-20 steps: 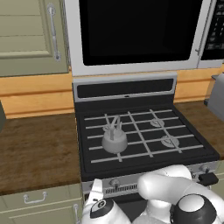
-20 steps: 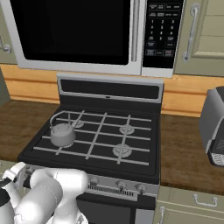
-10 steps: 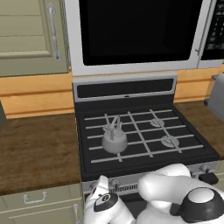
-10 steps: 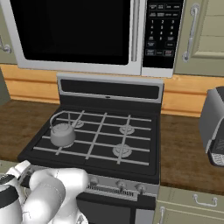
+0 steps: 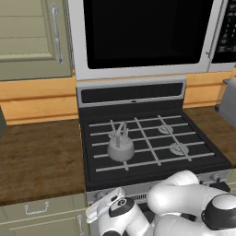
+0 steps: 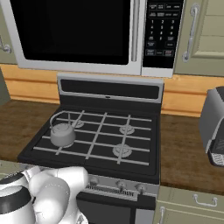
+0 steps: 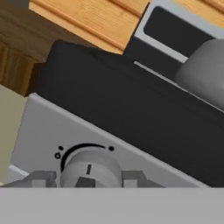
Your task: Turn off the front left burner of the stove.
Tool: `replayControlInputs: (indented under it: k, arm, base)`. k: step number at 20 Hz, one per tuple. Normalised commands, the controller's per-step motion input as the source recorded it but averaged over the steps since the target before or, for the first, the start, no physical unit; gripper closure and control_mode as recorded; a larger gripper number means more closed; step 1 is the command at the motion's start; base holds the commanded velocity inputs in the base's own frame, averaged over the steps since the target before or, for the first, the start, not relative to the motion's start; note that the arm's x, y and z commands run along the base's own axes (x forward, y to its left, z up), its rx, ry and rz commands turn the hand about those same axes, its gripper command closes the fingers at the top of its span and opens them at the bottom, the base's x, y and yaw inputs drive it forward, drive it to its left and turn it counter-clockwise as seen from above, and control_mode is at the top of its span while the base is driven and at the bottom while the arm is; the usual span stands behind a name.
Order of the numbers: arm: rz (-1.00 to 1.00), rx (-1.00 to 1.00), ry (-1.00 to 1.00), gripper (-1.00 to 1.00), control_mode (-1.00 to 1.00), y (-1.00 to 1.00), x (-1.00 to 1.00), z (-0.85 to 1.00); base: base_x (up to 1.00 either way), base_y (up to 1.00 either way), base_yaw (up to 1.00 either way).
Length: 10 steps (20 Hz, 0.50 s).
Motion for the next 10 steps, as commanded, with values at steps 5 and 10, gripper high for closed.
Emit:
replayControlInputs:
  k: [5, 10]
  arm:
    - [-0.27, 0.56, -0.11, 1.0, -1.0, -0.01, 0.0, 0.0]
    - [-0.25, 0.37, -0.09, 1.0, -1.0, 0.0, -0.02, 0.05]
  base:
    - [0.0, 0.0, 0.0]
    - [0.0, 0.0, 0.0]
